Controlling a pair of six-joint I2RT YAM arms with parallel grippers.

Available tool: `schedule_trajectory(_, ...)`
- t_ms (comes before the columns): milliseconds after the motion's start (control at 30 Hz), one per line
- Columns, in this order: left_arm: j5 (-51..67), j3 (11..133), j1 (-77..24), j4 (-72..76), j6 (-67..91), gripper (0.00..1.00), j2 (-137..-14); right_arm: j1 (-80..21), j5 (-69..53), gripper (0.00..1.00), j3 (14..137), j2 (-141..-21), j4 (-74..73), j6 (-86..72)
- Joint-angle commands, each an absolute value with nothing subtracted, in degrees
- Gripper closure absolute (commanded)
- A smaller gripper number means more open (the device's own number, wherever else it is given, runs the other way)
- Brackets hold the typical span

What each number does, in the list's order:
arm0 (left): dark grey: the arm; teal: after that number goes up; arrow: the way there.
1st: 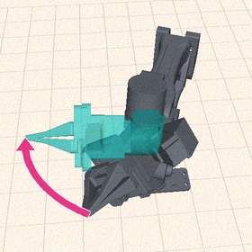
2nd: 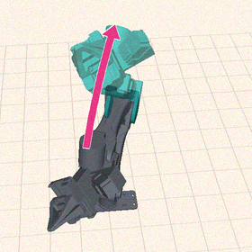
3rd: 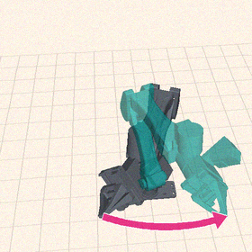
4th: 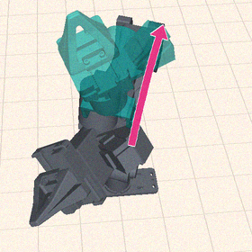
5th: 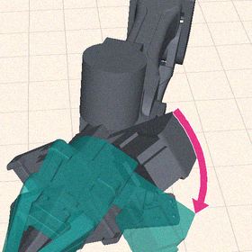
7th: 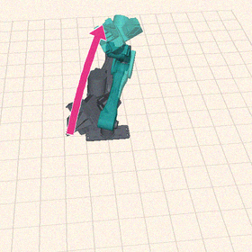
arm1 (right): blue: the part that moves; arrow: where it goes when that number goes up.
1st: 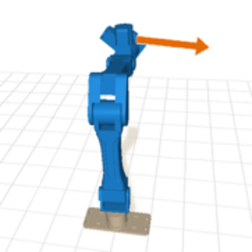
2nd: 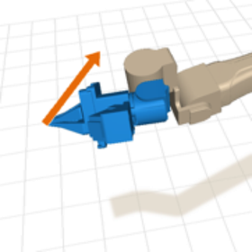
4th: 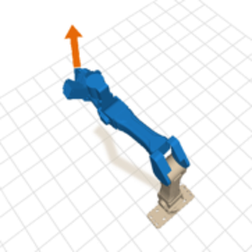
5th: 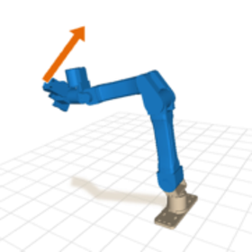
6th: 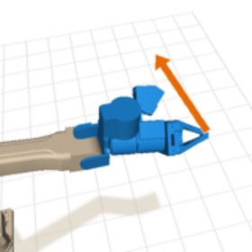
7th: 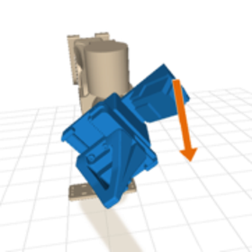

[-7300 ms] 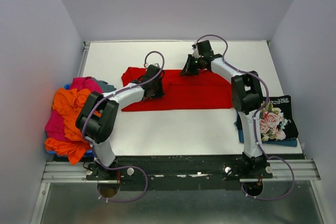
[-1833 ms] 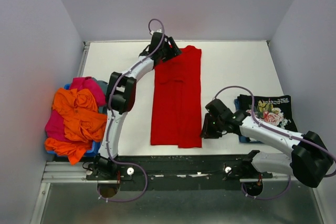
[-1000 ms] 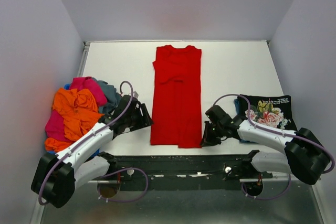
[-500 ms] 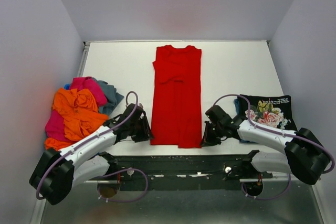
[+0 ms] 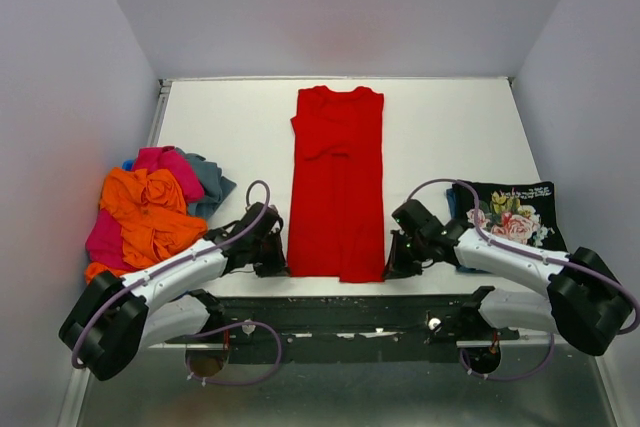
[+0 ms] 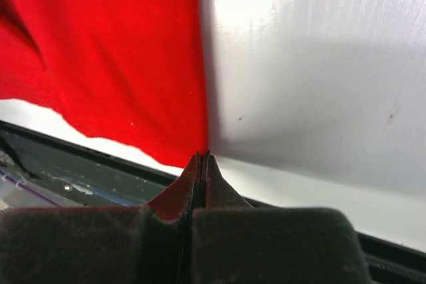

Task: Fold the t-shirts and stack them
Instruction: Grab the bottom of the folded rectangular tshirt with both arms, then fold the folded rectangular tshirt in 1/3 of the way

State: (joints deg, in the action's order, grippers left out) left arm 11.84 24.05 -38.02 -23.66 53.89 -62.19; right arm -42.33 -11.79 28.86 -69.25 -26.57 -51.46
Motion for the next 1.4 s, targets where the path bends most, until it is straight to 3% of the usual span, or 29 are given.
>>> schedule_trajectory(0, 12.74, 27.06, -38.23, -26.62, 54.23, 1.0, -58.46, -42.63, -10.73, 0.99, 33.47, -65.31, -32.77, -50.89)
schedule_trajectory(167, 13.97, 35.22, -37.27, -27.95, 52.3, 1.0, -58.62, -41.05, -6.77, 0.99, 42.52, -63.1, -38.84, -48.0)
schedule_trajectory(367, 14.68, 43.76, -30.69, -23.66, 48.78, 1.0, -64.15, -31.13, -9.49, 0.99, 49.29, -67.4, -37.27, -42.02)
schedule_trajectory(767, 10.45, 55.36, -18.02, -3.09, 51.06, 1.0, -90.5, -15.65, -15.11, 0.99, 72.67, -95.78, -33.93, -35.95)
schedule_trajectory(967, 12.04, 62.04, -17.23, -1.49, 50.54, 1.0, -98.61, -14.15, -17.67, 0.99, 81.11, -105.9, -34.63, -35.42)
schedule_trajectory(1367, 11.33, 70.83, -14.68, -5.71, 47.37, 1.0, -103.44, -12.66, -17.31, 0.99, 90.08, -113.55, -36.65, -34.63)
